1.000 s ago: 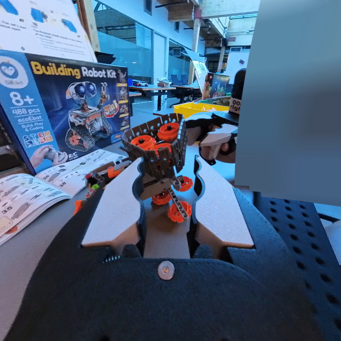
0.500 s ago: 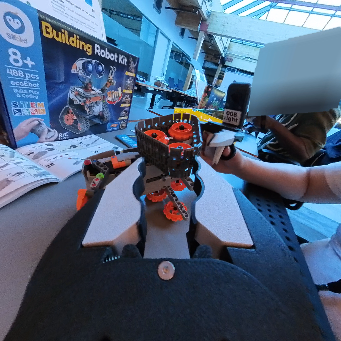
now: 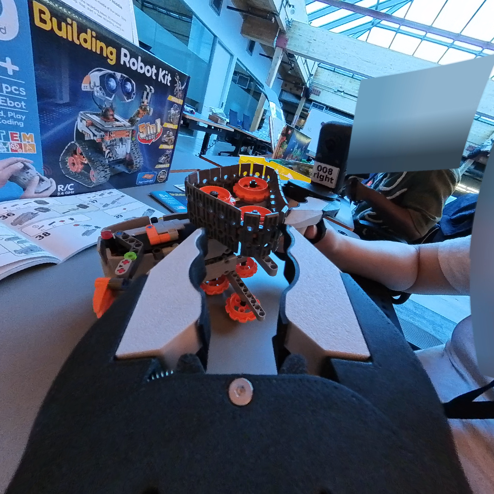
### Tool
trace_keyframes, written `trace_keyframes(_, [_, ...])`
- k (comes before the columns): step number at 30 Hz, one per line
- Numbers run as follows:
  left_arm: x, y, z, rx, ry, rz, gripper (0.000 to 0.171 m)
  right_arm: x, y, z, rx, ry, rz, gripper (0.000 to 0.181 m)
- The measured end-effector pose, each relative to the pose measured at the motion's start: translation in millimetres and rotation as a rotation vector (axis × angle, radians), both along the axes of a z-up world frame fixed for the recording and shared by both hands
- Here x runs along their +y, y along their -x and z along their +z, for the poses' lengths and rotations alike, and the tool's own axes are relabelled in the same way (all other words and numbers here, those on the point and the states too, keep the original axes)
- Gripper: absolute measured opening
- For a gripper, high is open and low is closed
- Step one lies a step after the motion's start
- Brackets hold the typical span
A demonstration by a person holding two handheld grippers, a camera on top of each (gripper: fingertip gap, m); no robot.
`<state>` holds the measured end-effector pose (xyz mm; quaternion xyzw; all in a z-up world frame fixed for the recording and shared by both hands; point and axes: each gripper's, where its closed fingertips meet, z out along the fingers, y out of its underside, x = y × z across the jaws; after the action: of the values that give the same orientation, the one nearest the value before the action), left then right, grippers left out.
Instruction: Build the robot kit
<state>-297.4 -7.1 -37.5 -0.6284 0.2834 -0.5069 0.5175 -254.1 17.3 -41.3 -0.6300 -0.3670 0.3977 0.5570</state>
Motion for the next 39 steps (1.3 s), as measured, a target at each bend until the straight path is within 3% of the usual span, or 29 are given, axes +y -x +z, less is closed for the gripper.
trace_keyframes(10, [2.1,1.1,-1.7,-0.058,0.114,-0.011,0.06,1.1,-1.3,1.1,0.011,0.097,-0.022,0.074])
trace_keyframes(15, [2.5,-4.7,-0.2,-0.062,0.118,-0.001,0.062,0.9,0.2,0.8,0.017,0.146,-0.035,0.073])
trace_keyframes(20, [3.0,-8.3,-1.7,-0.012,0.069,0.034,0.053,-1.3,2.3,2.7,0.054,0.217,-0.013,0.065])
trace_keyframes(33, [11.6,-1.8,-4.6,0.065,0.016,0.174,0.048,-2.8,8.6,1.0,0.026,0.19,-0.087,0.06])
trace_keyframes(39, [8.8,0.9,-2.2,0.021,0.035,0.129,0.051,-5.7,1.7,1.9,0.007,0.086,0.004,0.059])
